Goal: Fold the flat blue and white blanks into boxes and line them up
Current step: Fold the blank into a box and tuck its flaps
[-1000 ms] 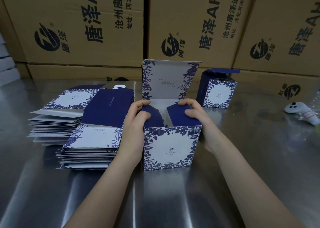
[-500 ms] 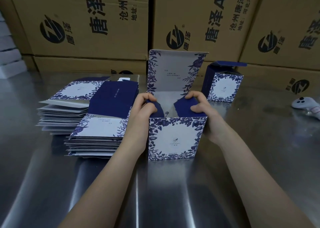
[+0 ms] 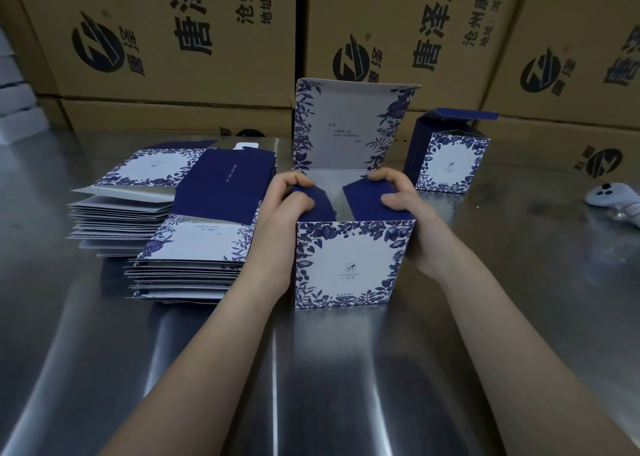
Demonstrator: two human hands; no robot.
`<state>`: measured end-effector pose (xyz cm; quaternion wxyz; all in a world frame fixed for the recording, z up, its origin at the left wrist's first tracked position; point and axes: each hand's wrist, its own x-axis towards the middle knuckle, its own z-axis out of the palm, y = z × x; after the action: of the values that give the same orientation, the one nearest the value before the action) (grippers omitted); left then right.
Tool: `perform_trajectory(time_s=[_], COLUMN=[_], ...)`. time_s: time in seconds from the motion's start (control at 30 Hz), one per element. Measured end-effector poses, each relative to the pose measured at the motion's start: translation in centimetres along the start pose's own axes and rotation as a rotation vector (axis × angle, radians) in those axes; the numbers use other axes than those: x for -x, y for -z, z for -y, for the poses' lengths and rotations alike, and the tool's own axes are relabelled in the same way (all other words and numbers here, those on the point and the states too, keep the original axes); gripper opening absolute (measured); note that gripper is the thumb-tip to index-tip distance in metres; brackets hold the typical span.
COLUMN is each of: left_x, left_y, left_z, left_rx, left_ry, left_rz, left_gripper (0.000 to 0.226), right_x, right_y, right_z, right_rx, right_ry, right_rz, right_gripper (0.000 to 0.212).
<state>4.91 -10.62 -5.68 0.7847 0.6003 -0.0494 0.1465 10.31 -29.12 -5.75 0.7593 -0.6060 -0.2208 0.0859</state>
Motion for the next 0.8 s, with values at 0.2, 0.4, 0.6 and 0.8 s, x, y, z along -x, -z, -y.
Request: perform_trajectory(time_s=[0.2, 0.4, 0.6, 0.8], left_x=[0.0, 0.0, 0.1, 0.0], left_y=[-0.1, -0.2, 0.1, 0.2], left_z=[0.2, 0.2, -0.3, -0.7], left_rx=[0.007, 0.068, 0.125, 0.120], left_ry=[0.000, -0.043, -0.075, -0.116], left_rz=[-0.002, -0.001, -0.034, -0.028], left_gripper=[0.020, 0.029, 0.059, 0.052], right_x=[0.2, 0.8, 0.9, 0.6], right_y=[-0.5, -0.8, -0.9, -1.3], right_z=[0.1, 0.3, 0.8, 0.8], right_rx=[-0.010, 0.049, 0.066, -0.003], right_ry=[0.009, 0.066, 0.232, 0.243], right_rz=[-0.040, -0.137, -0.223, -0.222], right_gripper=[0.026, 0.043, 0.053, 0.029])
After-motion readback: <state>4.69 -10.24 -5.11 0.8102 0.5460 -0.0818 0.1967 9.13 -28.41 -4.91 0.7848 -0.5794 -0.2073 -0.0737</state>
